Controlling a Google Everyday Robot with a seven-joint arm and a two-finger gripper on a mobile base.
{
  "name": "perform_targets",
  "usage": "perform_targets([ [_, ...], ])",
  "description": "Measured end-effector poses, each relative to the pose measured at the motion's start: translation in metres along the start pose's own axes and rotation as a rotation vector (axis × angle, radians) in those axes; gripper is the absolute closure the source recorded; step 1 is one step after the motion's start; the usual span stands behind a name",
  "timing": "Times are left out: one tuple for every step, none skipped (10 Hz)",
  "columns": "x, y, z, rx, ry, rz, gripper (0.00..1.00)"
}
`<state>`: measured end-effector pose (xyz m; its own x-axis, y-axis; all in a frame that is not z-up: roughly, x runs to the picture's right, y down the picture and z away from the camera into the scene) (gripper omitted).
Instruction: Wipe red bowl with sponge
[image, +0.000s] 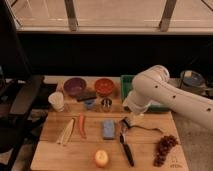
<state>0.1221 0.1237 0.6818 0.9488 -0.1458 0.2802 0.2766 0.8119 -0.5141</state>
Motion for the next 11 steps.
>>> perform_targets([
  [0.001,0.000,0.000,-0.001,0.001,0.001,0.35],
  [0.001,0.003,0.003,-0.023,0.010,-0.006,0.35],
  [-0.008,0.006,0.014,-0.044,0.011,-0.011,0.35],
  [-0.019,0.010,0.027,-0.059,0.005,-0.010,0.35],
  [-0.029,0.015,0.044,-0.079,-0.006,-0.003,0.35],
  [-0.037,0.020,0.059,-0.096,-0.023,0.009,0.35],
  [-0.043,0.026,0.074,-0.110,-0.041,0.035,0.35],
  [-0.049,0.030,0.084,-0.117,-0.052,0.060,0.35],
  [-0.059,0.032,0.098,-0.121,-0.073,0.131,0.35],
  [-0.061,0.033,0.103,-0.125,-0.083,0.180,0.35],
  [-0.061,0.033,0.106,-0.125,-0.090,0.214,0.35],
])
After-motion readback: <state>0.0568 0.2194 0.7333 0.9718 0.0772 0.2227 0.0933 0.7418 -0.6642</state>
